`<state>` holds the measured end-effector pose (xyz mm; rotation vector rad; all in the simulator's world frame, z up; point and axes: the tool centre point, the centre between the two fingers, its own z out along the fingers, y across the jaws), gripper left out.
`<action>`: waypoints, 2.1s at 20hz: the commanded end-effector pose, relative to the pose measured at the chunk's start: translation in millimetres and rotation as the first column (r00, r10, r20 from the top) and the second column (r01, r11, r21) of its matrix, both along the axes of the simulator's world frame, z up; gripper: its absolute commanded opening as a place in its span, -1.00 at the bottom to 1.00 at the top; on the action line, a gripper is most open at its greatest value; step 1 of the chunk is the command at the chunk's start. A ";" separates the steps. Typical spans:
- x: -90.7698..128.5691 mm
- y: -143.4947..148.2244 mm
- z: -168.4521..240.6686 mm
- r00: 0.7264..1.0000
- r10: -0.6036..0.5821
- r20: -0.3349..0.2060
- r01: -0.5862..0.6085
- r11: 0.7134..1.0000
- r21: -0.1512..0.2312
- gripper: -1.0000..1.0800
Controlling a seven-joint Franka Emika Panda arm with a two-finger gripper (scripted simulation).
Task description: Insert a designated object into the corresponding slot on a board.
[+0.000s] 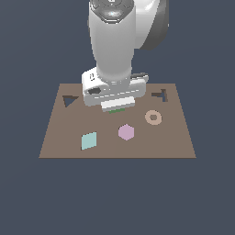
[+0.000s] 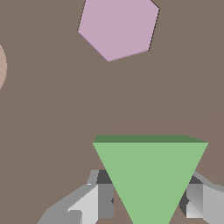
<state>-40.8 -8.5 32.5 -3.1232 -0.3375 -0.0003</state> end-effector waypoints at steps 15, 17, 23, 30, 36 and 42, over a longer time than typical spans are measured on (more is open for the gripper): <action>13.4 -109.8 5.2 0.667 -0.745 0.000 0.745 0.667 0.000 -1.00; 8.8 -121.7 5.7 0.595 -0.804 0.000 0.804 0.595 0.000 -1.00; -7.4 -148.5 6.9 0.398 -0.917 0.000 0.917 0.398 0.000 -1.00; -23.9 -165.3 7.7 0.237 -0.971 -0.001 0.971 0.237 -0.001 -1.00; -31.0 -170.6 7.9 0.175 -0.985 -0.001 0.985 0.175 -0.001 -1.00; -31.5 -170.6 7.3 0.174 -0.985 -0.001 0.985 0.174 -0.001 -1.00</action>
